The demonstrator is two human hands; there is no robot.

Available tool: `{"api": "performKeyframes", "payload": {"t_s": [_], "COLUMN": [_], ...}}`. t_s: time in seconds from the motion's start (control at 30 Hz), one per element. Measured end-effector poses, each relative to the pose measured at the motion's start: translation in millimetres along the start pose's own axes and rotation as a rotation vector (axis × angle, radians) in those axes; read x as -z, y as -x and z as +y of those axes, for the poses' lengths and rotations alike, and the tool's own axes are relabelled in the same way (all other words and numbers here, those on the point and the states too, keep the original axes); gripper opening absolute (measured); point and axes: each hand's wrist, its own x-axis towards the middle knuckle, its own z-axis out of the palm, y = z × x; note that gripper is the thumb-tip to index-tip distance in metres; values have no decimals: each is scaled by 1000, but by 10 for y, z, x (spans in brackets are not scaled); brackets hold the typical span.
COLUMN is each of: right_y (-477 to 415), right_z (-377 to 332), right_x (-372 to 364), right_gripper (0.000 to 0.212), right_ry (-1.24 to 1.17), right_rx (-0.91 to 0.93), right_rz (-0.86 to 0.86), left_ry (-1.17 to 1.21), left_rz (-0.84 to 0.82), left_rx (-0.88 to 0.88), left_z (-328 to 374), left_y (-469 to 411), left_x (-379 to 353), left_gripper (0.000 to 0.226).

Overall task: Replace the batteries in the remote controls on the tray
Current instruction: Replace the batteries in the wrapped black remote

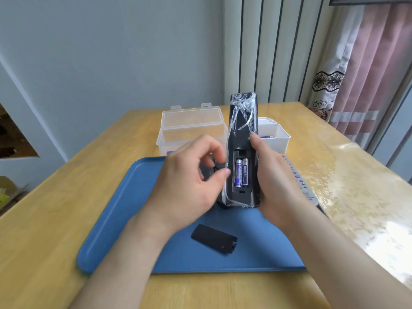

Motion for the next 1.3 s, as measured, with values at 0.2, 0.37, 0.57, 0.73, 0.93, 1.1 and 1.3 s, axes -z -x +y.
{"api": "performKeyframes", "payload": {"t_s": [0.2, 0.37, 0.57, 0.73, 0.93, 1.1, 1.3], "right_y": [22, 44, 67, 60, 31, 45, 72], "right_z": [59, 67, 116, 128, 101, 120, 134], "right_x": [-47, -58, -102, -117, -82, -93, -134], "right_gripper": [42, 44, 42, 47, 42, 30, 32], "right_ry": [94, 78, 99, 94, -56, -92, -14], "right_rx": [84, 106, 164, 150, 71, 40, 58], "right_rz": [-6, -28, -22, -5, -39, -77, -59], "left_ry": [-175, -255, -290, -330, -377, -390, -283], "left_rz": [-23, 1, 23, 42, 76, 43, -9], "left_rx": [-103, -126, -175, -218, -237, -236, -171], "left_z": [-2, 31, 54, 60, 96, 78, 21], "left_y": [45, 39, 21, 28, 12, 1, 4], "left_x": [-107, -107, -144, -175, -173, -153, -148], "left_gripper": [29, 26, 21, 20, 18, 15, 25]}}
